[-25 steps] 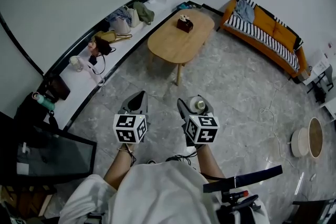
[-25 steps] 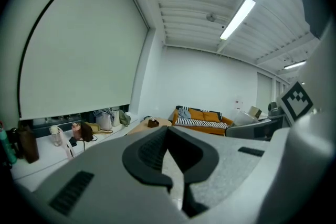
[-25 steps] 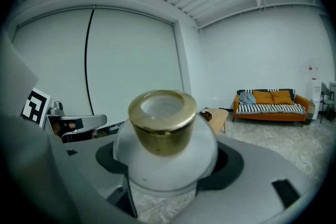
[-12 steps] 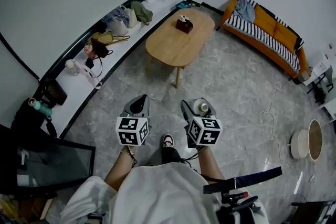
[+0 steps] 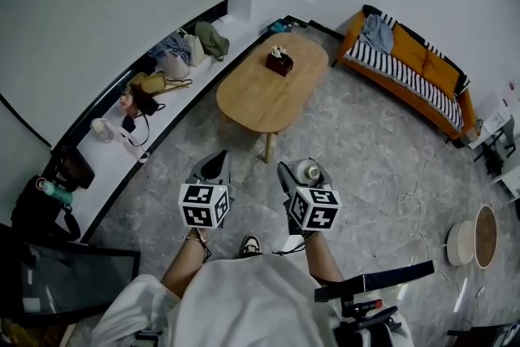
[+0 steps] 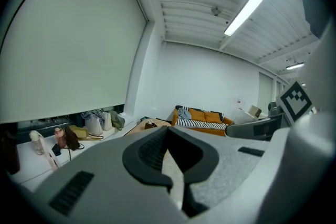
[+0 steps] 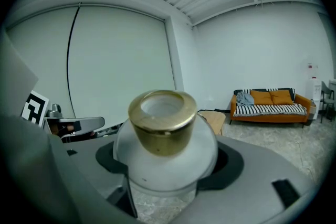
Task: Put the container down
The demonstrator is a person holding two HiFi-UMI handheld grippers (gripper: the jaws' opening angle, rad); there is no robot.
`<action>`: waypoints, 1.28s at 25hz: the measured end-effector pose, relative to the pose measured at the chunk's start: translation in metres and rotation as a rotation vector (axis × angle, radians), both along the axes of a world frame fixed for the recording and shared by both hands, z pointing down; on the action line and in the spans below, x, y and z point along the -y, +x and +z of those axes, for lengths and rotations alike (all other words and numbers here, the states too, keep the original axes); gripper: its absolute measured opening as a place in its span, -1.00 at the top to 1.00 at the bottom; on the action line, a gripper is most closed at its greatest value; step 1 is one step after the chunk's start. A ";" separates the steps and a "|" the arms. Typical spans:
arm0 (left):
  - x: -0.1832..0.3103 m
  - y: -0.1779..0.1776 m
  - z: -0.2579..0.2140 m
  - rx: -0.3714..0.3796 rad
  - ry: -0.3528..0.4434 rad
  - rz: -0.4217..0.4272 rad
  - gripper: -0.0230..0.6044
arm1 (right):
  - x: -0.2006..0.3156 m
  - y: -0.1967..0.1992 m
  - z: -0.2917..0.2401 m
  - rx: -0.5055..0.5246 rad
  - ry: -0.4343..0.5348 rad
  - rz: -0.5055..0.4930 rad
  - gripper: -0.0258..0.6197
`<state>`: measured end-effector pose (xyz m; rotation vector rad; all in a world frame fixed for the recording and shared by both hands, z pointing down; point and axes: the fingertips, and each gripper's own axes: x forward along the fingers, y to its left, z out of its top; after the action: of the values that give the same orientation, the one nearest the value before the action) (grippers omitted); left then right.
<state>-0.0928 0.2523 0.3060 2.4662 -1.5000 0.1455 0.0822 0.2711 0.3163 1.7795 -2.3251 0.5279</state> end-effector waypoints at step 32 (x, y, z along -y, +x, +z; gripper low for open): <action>0.161 0.076 0.025 0.044 -0.047 0.011 0.90 | 0.154 0.098 0.038 0.049 -0.069 0.036 -0.18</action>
<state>-0.0165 0.0918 0.3308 2.4496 -1.4831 0.2362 0.1805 0.1174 0.3539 1.7996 -2.2814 0.6566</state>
